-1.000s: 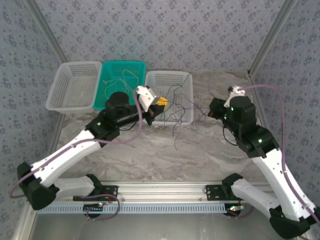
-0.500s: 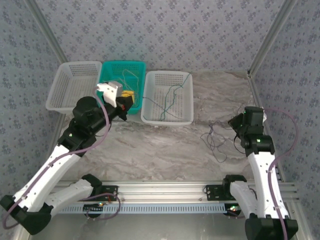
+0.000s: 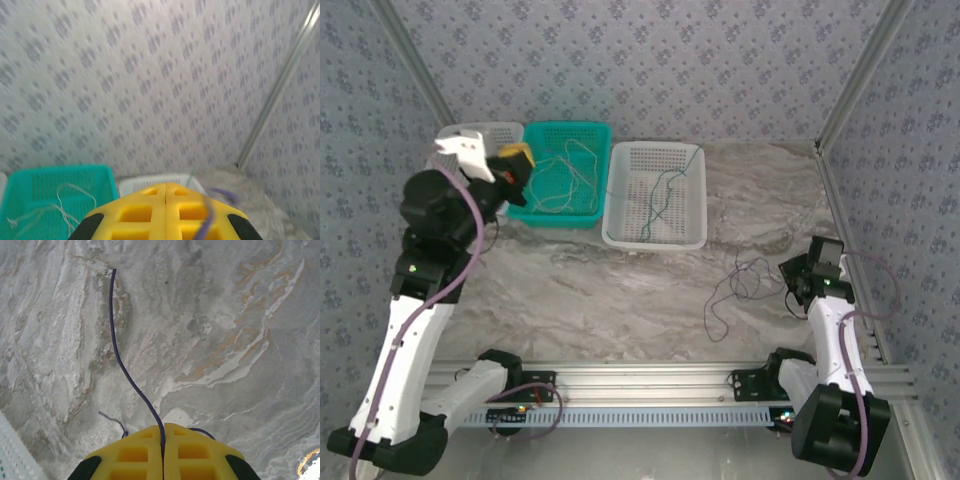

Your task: Untangle the cables

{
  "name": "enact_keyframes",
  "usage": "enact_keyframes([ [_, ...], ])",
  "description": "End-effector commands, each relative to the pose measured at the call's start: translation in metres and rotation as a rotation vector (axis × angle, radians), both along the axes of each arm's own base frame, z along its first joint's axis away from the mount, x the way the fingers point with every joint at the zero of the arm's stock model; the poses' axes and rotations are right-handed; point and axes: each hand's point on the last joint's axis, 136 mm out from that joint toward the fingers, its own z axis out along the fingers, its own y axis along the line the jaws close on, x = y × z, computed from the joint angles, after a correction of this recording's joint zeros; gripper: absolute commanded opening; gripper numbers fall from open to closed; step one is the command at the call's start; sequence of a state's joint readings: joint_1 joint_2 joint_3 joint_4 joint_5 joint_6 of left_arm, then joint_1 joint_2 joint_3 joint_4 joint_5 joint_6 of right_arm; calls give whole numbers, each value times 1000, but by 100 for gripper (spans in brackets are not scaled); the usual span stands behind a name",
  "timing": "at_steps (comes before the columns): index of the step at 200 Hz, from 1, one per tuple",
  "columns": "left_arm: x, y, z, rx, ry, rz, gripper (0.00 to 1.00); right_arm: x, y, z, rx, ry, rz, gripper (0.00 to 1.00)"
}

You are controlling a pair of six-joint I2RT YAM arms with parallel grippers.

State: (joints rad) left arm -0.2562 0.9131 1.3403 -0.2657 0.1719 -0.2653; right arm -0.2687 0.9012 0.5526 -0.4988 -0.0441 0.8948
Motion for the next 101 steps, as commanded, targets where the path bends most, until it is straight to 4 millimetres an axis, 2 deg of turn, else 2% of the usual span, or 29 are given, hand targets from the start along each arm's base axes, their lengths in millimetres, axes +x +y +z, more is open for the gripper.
enact_keyframes([
  [1,-5,23,38,-64,-67,56,0,-2,-5,-14,39,9,-40,0],
  [15,-4,34,54,-86,-93,90,0,-5,-8,-21,50,22,-56,0],
  [30,0,38,66,-91,-109,95,0,-5,-8,-25,56,20,-59,0],
  [61,22,39,83,-58,-131,103,0,5,-3,-26,84,-10,-30,0],
  [86,45,63,103,-31,-168,194,0,11,0,-22,92,-25,-1,0],
  [101,64,81,107,2,-170,277,0,12,1,-19,90,-26,11,0],
])
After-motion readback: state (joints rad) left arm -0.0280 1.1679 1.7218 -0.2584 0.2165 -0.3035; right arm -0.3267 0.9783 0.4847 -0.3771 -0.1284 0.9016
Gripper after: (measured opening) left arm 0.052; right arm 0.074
